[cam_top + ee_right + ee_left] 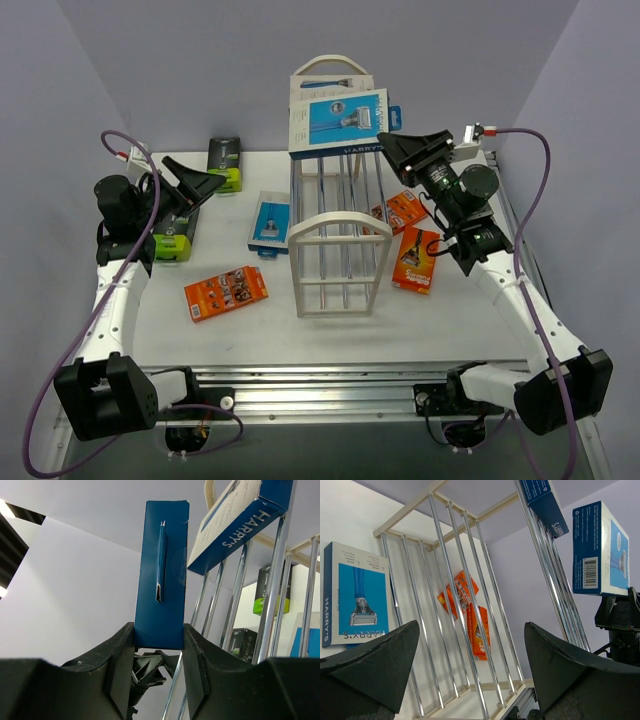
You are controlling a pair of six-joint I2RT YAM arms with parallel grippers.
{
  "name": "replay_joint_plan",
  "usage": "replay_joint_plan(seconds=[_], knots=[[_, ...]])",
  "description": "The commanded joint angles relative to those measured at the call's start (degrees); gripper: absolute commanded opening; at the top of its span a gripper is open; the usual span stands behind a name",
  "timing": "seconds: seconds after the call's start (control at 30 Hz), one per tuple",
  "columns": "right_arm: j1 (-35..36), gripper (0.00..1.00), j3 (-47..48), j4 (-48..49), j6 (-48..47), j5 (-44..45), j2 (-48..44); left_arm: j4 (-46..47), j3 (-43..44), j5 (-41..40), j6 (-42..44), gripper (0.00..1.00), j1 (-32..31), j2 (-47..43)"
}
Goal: Place and organize the shaving razors onto the shelf
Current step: Place the shaving razor onto shelf
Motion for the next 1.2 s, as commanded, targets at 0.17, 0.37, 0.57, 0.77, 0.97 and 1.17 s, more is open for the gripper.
replay_joint_plan(seconds=[0.17, 0.37, 0.57, 0.77, 0.97, 1.17], knots=[[-0.07, 0.0, 0.89, 6.95, 1.46, -1.7, 1.34, 1.55, 0.1, 0.17, 1.67, 0.94, -0.12, 0.16], [-0.07, 0.0, 0.28, 6.42, 0.85, -1.88, 1.51, 1.46, 0.01, 0.26, 1.76, 0.94, -0.12, 0.24], [-0.25, 0.0, 1.06, 2.48, -0.38, -1.7, 2.3, 1.29, 0.01, 0.17, 1.85, 0.94, -0.21, 0.42], [-0.34, 0.1, 1.07, -1.14, -2.32, -0.65, 1.78, 1.2, -0.16, 0.17, 2.11, 0.94, -0.39, 0.51], [-0.6, 0.25, 1.07, -2.2, -2.85, -0.91, 1.95, 1.11, -0.34, 0.17, 2.11, 0.94, -0.47, 0.68], [-0.95, 0.44, 1.42, -2.99, -2.93, -0.91, 2.22, 1.11, -0.43, 0.26, 2.29, 0.94, -0.47, 0.86]])
